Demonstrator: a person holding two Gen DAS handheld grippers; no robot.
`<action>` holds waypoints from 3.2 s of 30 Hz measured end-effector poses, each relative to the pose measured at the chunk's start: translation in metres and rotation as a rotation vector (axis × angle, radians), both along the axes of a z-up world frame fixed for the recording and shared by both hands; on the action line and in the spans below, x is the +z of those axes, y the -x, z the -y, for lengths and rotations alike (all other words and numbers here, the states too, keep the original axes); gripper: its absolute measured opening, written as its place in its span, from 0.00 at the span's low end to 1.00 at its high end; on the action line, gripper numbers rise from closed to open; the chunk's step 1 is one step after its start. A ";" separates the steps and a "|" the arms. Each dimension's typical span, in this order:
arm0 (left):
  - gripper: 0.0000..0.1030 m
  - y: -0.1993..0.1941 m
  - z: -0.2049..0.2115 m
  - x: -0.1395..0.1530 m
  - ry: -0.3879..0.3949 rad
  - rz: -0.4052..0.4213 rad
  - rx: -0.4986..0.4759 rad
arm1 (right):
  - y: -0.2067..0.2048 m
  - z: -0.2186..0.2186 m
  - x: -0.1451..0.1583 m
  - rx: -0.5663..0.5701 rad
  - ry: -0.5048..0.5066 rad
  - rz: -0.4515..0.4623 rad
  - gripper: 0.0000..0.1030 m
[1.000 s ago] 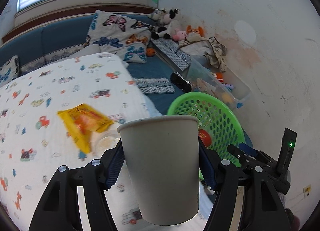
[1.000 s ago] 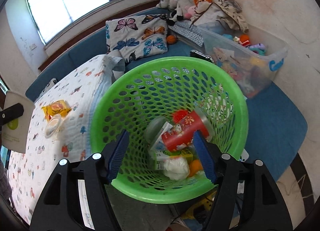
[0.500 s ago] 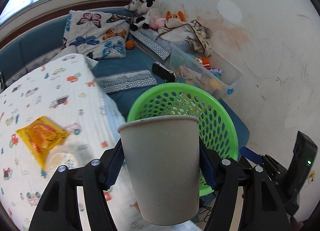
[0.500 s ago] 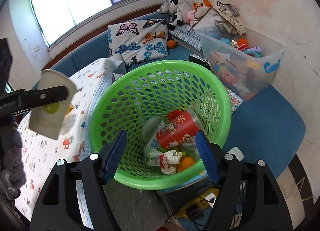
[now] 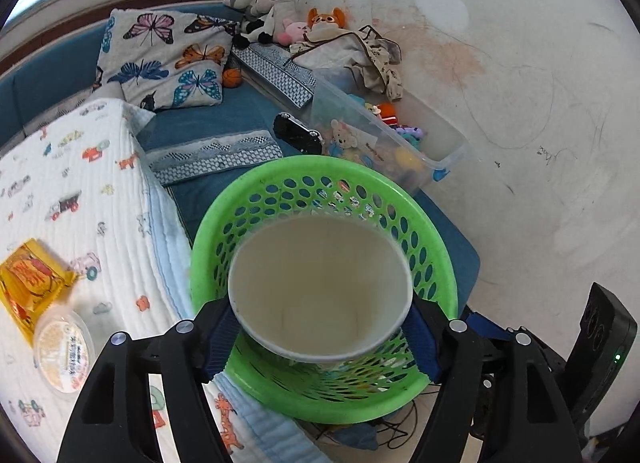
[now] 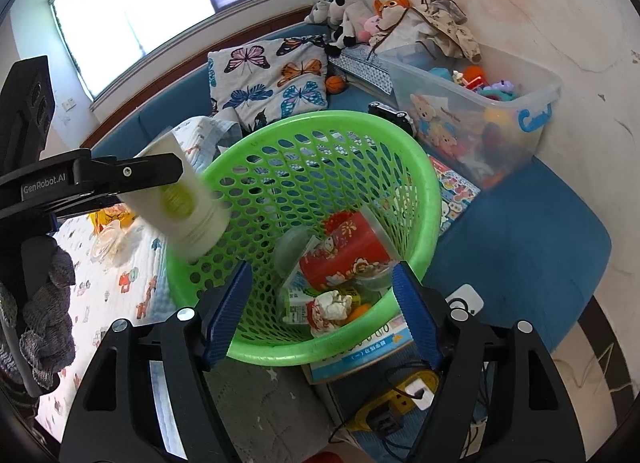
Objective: Collect trash
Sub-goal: 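Carry the tissue and paper cup over the green basket and open both tools, then move both tools back over the yellow snack bag and clear round container, then grasp the clear round container with the right tool while the left tool grasps the yellow snack bag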
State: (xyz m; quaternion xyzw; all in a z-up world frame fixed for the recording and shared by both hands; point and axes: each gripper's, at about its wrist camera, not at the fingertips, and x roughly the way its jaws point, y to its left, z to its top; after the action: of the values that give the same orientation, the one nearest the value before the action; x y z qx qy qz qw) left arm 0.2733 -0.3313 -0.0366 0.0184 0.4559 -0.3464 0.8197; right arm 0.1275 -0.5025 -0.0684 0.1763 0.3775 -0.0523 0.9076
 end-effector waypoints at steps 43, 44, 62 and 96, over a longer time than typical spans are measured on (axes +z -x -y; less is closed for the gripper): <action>0.74 -0.012 -0.226 0.039 0.011 0.114 0.312 | -0.047 -0.165 0.026 0.339 0.082 0.044 0.86; 0.74 -0.013 -0.231 0.040 0.014 0.112 0.322 | -0.052 -0.172 0.025 0.352 0.084 0.039 0.86; 0.74 -0.041 -0.284 0.022 0.033 0.051 0.421 | -0.124 -0.254 -0.001 0.502 0.145 -0.026 0.88; 0.74 -0.118 -0.256 -0.041 0.192 -0.182 0.516 | -0.136 -0.240 -0.007 0.488 0.181 -0.020 0.65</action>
State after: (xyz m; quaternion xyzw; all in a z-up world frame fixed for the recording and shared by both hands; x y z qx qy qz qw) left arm 0.3909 -0.0752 -0.0772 -0.2068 0.4823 -0.1681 0.8345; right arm 0.2631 -0.2620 -0.0752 -0.0026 0.4115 0.1330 0.9017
